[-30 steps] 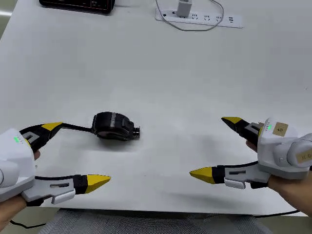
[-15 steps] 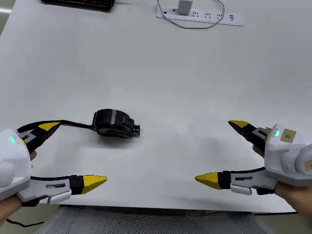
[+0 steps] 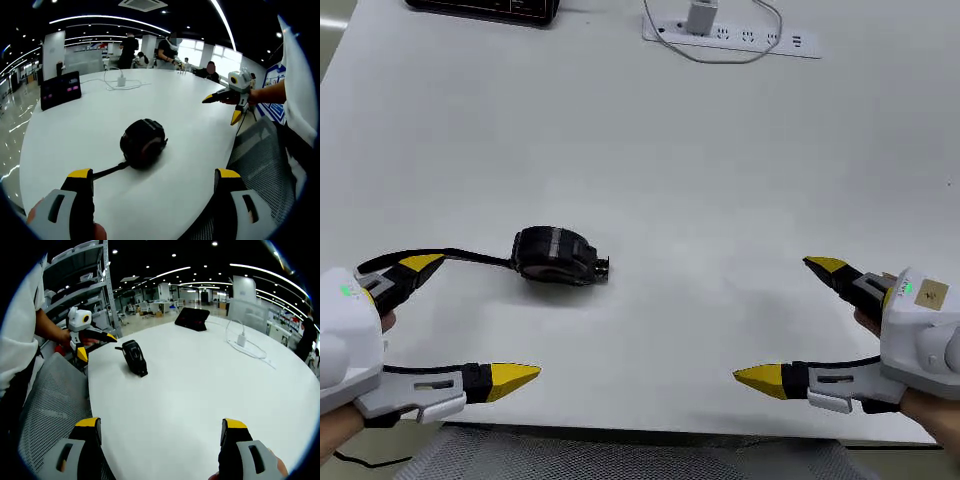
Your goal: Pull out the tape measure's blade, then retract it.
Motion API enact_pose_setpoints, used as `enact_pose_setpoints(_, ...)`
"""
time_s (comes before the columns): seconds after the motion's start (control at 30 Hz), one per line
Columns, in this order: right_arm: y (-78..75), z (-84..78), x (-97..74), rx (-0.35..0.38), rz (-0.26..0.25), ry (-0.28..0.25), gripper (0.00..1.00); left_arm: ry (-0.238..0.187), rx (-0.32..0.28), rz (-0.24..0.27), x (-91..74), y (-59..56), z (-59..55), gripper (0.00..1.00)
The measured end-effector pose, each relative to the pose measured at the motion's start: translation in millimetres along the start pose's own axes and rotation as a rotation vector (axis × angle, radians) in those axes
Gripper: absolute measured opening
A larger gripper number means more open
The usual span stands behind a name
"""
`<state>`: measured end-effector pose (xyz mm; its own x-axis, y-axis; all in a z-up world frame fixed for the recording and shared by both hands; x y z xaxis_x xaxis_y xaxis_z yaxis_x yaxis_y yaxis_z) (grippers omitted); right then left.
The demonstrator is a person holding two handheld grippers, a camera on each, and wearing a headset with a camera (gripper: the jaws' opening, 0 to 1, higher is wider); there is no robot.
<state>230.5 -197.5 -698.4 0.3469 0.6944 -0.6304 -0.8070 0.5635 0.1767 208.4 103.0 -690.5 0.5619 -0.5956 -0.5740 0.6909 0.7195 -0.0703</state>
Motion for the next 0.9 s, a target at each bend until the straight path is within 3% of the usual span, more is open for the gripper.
enact_pose_setpoints(0.13,1.5,-0.3,1.3,0.001,0.004,0.001,0.99,0.009,0.04,-0.001,-0.1,-2.3,-1.0,0.98)
enact_pose_setpoints(0.63,2.3,-2.0,-1.2,0.006,0.011,0.008,0.99,0.015,0.027,-0.007,-1.7,-3.0,-2.5,0.94)
enact_pose_setpoints(0.9,2.6,-2.3,-1.2,0.008,0.013,0.008,0.99,0.009,0.015,-0.009,-1.6,-3.0,-2.2,0.97)
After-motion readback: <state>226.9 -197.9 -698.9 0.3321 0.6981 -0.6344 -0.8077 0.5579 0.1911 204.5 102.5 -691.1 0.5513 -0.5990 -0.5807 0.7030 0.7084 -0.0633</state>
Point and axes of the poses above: the centre of the closed fingertips' face, and the gripper's own axes: x roughly forward along the fingers, y roughly to its left, z roughly out of its top, the point moved 3 cm from there along -x, roughly backward along the fingers, and after that the axes turned 5 degrees about x, right-handed, at the moved point
